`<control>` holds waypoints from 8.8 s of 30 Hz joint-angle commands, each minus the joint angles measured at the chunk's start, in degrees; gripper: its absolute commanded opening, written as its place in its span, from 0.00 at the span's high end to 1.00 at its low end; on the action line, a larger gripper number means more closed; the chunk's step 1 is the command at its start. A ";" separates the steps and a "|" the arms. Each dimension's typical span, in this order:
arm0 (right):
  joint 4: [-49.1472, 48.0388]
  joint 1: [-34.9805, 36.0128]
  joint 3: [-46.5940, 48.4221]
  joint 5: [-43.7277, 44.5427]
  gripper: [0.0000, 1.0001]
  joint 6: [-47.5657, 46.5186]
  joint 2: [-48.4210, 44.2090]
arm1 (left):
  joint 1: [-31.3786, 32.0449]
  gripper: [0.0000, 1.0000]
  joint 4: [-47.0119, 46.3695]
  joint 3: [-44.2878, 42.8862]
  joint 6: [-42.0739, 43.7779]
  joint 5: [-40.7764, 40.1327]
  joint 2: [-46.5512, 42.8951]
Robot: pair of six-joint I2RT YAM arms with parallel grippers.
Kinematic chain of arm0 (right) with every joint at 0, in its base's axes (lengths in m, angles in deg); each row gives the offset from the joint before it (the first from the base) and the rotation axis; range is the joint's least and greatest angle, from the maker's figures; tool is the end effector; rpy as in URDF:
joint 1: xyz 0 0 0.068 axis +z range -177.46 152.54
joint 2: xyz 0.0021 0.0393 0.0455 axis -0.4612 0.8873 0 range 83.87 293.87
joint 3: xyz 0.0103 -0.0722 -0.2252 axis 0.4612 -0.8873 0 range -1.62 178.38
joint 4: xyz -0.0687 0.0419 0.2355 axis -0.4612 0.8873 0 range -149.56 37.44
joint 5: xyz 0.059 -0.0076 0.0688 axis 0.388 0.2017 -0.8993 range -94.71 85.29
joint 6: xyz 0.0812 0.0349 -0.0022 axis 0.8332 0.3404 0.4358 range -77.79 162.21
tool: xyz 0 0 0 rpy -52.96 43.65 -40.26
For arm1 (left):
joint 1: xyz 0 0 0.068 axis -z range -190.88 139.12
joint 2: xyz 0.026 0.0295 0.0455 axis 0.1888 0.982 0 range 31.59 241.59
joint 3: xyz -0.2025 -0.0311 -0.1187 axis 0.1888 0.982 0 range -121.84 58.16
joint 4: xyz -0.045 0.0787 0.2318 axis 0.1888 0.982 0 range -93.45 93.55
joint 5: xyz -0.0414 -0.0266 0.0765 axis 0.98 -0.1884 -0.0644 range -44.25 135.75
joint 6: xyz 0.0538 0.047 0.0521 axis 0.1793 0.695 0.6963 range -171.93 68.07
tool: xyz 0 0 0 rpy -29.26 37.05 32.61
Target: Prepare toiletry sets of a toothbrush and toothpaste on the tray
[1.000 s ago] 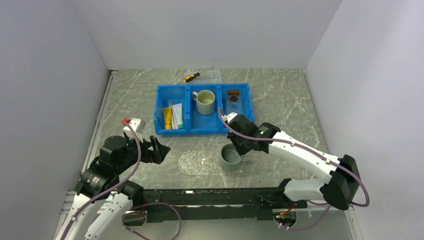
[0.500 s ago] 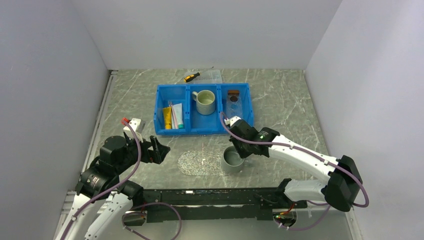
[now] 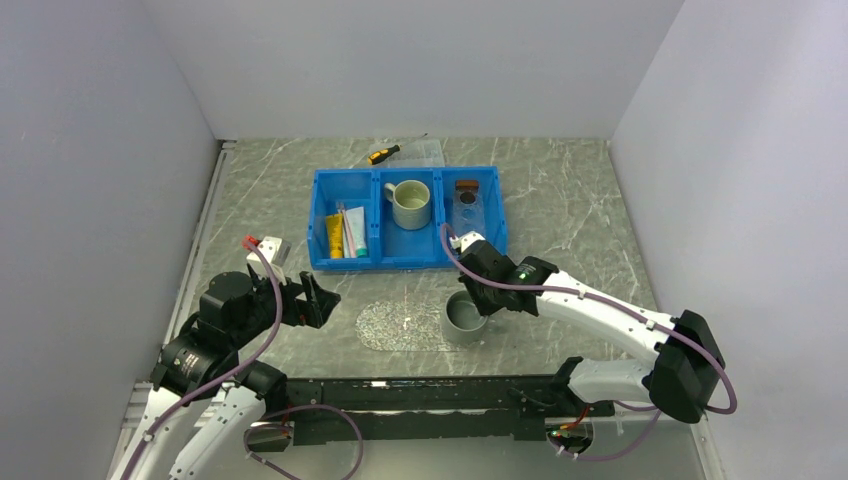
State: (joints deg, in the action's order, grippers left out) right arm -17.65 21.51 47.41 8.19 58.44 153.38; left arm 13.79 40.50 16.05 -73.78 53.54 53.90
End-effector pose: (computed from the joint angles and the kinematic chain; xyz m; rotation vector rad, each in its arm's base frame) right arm 0.1763 0.1758 0.1674 -0.6675 2.5301 0.0971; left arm 0.1286 -0.0708 0.2723 0.1407 2.0440 -0.6515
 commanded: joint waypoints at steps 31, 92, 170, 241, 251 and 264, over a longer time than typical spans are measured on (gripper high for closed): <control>-3.93 0.20 -0.39 1.17 1.00 5.61 1.03 | -0.32 0.01 -2.41 0.03 0.62 0.84 -0.41; 5.77 0.28 6.12 7.17 0.50 9.47 -11.74 | -0.36 0.12 -7.14 -2.25 -3.06 -1.40 7.65; 0.77 0.26 -4.36 -8.13 0.53 14.37 -35.59 | 2.96 0.41 11.59 -81.71 -17.29 -10.57 105.71; 0.94 0.25 -4.28 -5.75 0.53 15.09 -34.45 | 3.63 1.00 13.87 -83.15 -7.66 -8.32 94.55; 1.31 0.25 -2.63 -2.78 0.53 17.71 -31.97 | 7.73 1.00 14.85 -75.11 -7.54 -12.04 81.38; 2.36 0.30 0.42 0.40 0.53 16.80 -28.49 | 13.23 1.00 17.33 -53.95 -6.52 -21.09 60.28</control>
State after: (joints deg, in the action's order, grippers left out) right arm -15.00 21.51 45.07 5.98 75.05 124.84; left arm 25.89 60.23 -42.78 -79.81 35.66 123.16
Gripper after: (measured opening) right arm 0.469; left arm 0.152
